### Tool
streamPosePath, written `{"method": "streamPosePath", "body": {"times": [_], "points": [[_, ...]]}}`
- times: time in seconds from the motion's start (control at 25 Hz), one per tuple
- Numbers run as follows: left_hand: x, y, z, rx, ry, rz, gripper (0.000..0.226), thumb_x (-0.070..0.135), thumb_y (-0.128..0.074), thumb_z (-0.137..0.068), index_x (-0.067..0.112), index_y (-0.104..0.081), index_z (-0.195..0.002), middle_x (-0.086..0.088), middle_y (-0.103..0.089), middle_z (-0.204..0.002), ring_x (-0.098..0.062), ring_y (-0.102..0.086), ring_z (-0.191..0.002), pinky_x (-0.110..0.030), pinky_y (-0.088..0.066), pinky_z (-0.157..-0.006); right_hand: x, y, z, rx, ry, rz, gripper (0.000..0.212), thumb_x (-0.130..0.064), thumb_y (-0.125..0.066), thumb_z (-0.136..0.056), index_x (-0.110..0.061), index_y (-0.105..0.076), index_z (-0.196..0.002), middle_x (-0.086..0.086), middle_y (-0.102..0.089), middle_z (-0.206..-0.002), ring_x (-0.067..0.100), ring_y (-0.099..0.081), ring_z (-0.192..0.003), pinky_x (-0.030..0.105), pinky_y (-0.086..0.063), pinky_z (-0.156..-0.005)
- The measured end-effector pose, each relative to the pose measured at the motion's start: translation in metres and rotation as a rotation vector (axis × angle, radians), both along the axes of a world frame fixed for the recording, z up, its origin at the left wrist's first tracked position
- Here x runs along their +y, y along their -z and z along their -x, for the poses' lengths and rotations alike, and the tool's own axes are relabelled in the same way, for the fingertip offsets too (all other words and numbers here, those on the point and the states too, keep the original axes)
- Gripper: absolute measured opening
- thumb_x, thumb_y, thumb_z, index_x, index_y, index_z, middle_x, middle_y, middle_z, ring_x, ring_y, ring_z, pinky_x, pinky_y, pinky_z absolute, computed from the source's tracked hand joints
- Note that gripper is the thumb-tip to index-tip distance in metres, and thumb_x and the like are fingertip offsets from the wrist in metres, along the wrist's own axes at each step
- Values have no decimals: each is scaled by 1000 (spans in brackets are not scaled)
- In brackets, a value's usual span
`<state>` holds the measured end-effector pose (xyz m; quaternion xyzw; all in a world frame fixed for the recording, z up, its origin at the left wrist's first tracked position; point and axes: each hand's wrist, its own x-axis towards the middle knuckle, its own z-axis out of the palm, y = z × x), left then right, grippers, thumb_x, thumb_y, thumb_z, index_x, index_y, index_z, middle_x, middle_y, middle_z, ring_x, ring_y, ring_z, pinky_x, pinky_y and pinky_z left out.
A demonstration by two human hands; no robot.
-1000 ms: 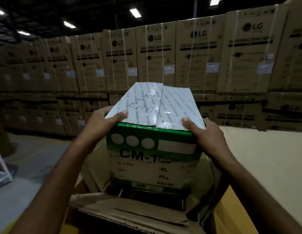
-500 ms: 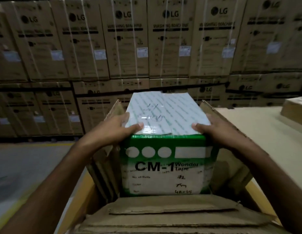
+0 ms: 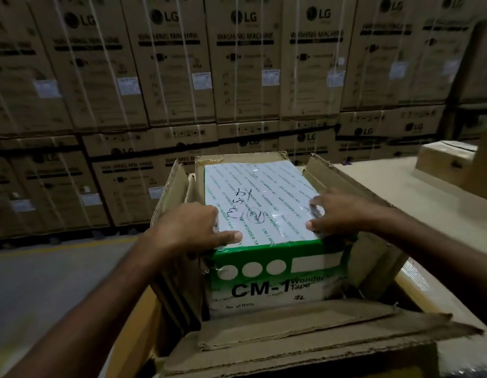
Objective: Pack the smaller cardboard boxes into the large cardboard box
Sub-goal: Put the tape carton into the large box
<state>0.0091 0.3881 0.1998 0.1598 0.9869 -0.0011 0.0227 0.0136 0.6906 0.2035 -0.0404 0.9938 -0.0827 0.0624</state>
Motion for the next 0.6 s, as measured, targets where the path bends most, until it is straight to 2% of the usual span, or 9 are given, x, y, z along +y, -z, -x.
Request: {"method": "streamPosePath", "body": {"times": [0.04,0.12,0.24,0.32,0.4,0.48,0.56,0.6], "points": [[-2,-3,-2,22,-8,14,80,92,-36,-77,25,-66,-107,5,-71,-92,-11,-66,-80,-34,-55,-68,-11,-4,2,51,-47,-20,21,-37,-62,-98,-17,-63,-105,5,-63,-116,23,-62,-100,35,-51,-76],[-7,-13,-8,107,-34,-45,64,82,-38,-87,31,-70,-109,8,-73,-97,-8,-64,-81,-28,-47,-65,-33,-5,7,48,-86,87,20,-29,-58,-101,-11,-67,-102,9,-67,-107,24,-63,-94,33,-47,-72],[-19,-21,-15,224,-67,-332,37,59,-48,-100,37,-68,-121,15,-68,-99,-7,-60,-87,-30,-45,-73,-63,-4,10,-20,-42,440,35,-20,-55,-104,10,-65,-120,28,-69,-108,25,-60,-81,30,-45,-69],[-27,-19,-12,250,-54,-571,27,47,-52,-103,37,-68,-121,19,-70,-93,-5,-68,-86,-33,-54,-76,-80,-12,12,67,23,686,35,-17,-56,-104,13,-64,-120,27,-69,-99,32,-64,-81,34,-49,-74],[-34,-23,-10,246,-61,-830,29,49,-51,-103,37,-68,-123,15,-74,-93,-4,-73,-82,-39,-60,-76,-98,-24,11,154,14,974,29,-20,-53,-107,1,-71,-114,11,-72,-94,23,-64,-83,34,-46,-75],[-39,-36,-11,252,-108,-1074,37,58,-49,-100,38,-66,-127,12,-74,-103,-6,-74,-81,-37,-60,-70,-120,-36,5,126,-157,1137,32,-27,-45,-111,-11,-71,-121,0,-75,-105,14,-70,-93,35,-50,-84],[-46,-48,-12,247,-152,-1251,43,59,-51,-98,33,-66,-128,9,-73,-106,-9,-75,-81,-31,-56,-66,-145,-32,1,65,-391,1002,35,-24,-42,-111,-24,-61,-140,-1,-70,-130,17,-66,-118,39,-52,-100],[-52,-51,-12,250,-183,-1286,39,55,-53,-99,31,-68,-126,6,-74,-105,-11,-74,-81,-29,-54,-64,-158,-25,0,19,-474,891,40,-20,-43,-111,-28,-54,-148,0,-64,-140,20,-61,-126,43,-50,-106]]}}
